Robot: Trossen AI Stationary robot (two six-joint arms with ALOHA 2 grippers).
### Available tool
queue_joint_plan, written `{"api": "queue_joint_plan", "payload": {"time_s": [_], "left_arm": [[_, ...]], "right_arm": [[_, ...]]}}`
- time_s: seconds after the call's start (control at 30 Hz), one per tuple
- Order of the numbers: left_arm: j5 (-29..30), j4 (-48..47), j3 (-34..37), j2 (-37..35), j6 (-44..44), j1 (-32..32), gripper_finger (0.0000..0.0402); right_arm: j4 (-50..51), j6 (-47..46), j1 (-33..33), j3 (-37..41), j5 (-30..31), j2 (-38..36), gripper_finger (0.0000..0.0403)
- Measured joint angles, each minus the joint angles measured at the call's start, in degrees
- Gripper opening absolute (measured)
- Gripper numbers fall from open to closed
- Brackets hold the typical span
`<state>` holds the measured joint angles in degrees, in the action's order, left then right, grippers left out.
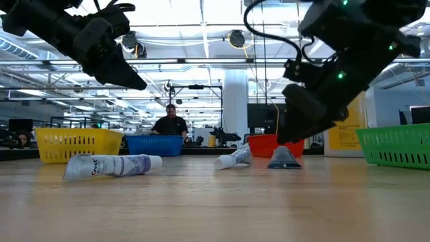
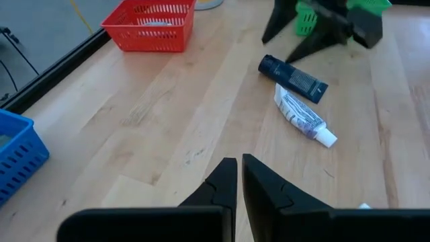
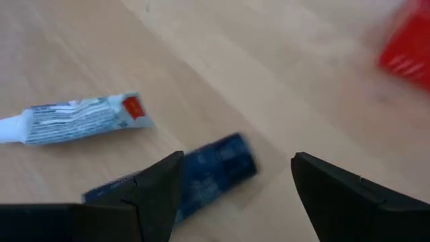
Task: Pick & Place Travel size toiletries
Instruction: Put the blue shave cream into the green bin
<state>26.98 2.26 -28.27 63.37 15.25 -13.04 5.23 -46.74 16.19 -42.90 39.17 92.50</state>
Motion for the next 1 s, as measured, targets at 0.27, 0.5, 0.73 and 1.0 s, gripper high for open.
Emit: {"api": "queue_joint_plan", "payload": {"time_s": [0.27, 0.5, 0.73, 1.0], "left_arm": [[-0.1, 0.0, 0.0, 0.0, 0.3, 0.0, 0.0026], [-0.1, -0.3, 0.0, 0.0, 0.2, 0.0, 0.0026], [-0.1, -0.3, 0.0, 0.0, 0.2, 0.0, 0.0026], [-0.1, -0.4, 0.0, 0.0, 0.2, 0.0, 0.0026]], "right_arm": [[-10.3, 2.6, -0.5, 0.7, -1.5, 5.8, 0.0265], [-11.6, 16.0, -4.1, 0.7, -1.8, 6.6, 0.0236], [-11.5, 34.8, -9.0, 0.9, -0.7, 3.5, 0.0199], [-12.0, 23.3, -11.8, 0.9, -9.5, 0.6, 0.0222]]}}
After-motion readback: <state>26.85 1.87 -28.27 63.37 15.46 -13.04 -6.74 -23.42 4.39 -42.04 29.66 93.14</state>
